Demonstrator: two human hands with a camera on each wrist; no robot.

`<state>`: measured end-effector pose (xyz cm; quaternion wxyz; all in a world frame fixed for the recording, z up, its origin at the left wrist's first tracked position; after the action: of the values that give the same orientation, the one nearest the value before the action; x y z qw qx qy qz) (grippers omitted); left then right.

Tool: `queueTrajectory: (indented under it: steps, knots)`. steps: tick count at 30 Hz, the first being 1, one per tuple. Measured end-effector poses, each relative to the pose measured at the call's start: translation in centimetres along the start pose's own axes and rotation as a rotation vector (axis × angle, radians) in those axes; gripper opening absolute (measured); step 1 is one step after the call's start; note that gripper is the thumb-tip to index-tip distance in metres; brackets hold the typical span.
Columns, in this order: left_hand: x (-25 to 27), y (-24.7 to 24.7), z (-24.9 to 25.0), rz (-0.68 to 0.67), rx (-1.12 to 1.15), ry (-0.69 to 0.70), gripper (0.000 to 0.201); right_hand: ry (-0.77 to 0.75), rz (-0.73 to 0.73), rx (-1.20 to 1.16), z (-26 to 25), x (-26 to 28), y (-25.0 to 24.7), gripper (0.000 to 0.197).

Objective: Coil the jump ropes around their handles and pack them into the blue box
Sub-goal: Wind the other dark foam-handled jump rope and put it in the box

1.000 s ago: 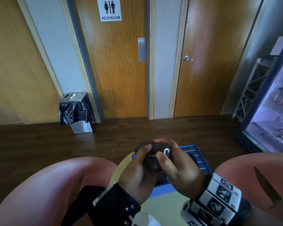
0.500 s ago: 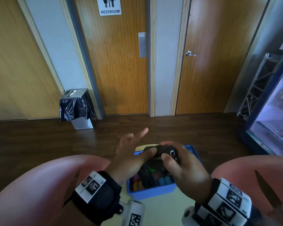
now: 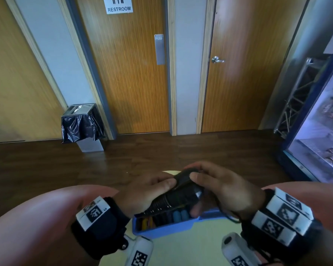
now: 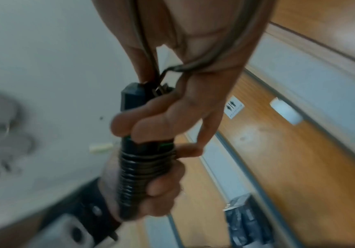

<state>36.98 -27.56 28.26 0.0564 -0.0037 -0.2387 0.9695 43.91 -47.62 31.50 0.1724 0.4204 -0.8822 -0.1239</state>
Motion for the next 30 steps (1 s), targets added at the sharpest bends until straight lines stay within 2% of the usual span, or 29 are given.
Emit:
queueTrajectory:
  steps: [2, 4, 7, 9, 11, 14, 16, 20, 23, 25, 27, 30]
  knots:
    - [-0.1, 0.0, -0.4, 0.04, 0.056, -0.049, 0.045, -0.035, 0.055, 0.306, -0.5, -0.1, -0.9, 0.031]
    - [0.1, 0.4, -0.5, 0.082, 0.124, -0.121, 0.042, -0.097, 0.08, 0.501, -0.6, -0.4, -1.3, 0.016]
    - [0.6, 1.1, -0.6, 0.112, 0.295, -0.235, 0.034, -0.24, 0.138, 0.748, -0.2, -0.8, -1.4, 0.015]
    - [1.2, 1.4, -0.1, 0.107, 0.399, -0.284, 0.033, -0.433, 0.136, 0.839, 0.1, -0.8, -1.0, 0.017]
    - [1.7, 1.6, 0.4, 0.104, 0.503, -0.312, 0.043, -0.641, 0.093, 0.828, 0.5, -0.4, -0.5, 0.02]
    - [2.2, 1.8, 0.8, 0.089, 0.679, -0.354, 0.043, -0.773, -0.054, 0.781, 1.5, -0.5, -0.1, 0.018]
    - [2.7, 1.6, 0.9, 0.064, 0.721, -0.372, 0.046, -0.797, -0.088, 0.843, 2.1, -1.0, 0.5, 0.022]
    - [3.9, 0.7, 1.1, 0.027, 0.849, -0.392, 0.047, -0.762, 0.023, 0.969, 2.7, -2.5, 2.2, 0.071]
    - [4.7, -0.4, 1.0, 0.082, 0.865, -0.353, 0.047, -0.747, 0.098, 1.036, 3.2, -3.7, 3.8, 0.082]
    - [4.9, -1.4, 1.2, 0.127, 0.839, -0.332, 0.051, -0.71, 0.091, 1.012, 4.1, -4.3, 5.0, 0.089]
    - [5.2, -2.2, 1.4, 0.175, 0.848, -0.318, 0.051, -0.682, 0.099, 0.91, 5.3, -4.6, 6.6, 0.088]
    - [5.8, -2.9, 1.5, 0.297, 0.894, -0.319, 0.047, -0.613, 0.151, 0.783, 6.3, -5.2, 8.5, 0.068]
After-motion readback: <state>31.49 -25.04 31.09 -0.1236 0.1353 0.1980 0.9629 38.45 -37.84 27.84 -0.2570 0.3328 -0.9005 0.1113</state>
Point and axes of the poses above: each hand's wrist, its own x-axis away from the middle knuckle, its own y-axis out of the palm, z = x × y, the point moved 1 cm from there along -x, towards the middle knuckle, and after that the axes turned 14 degrees about -x, right-handed, at the moved point
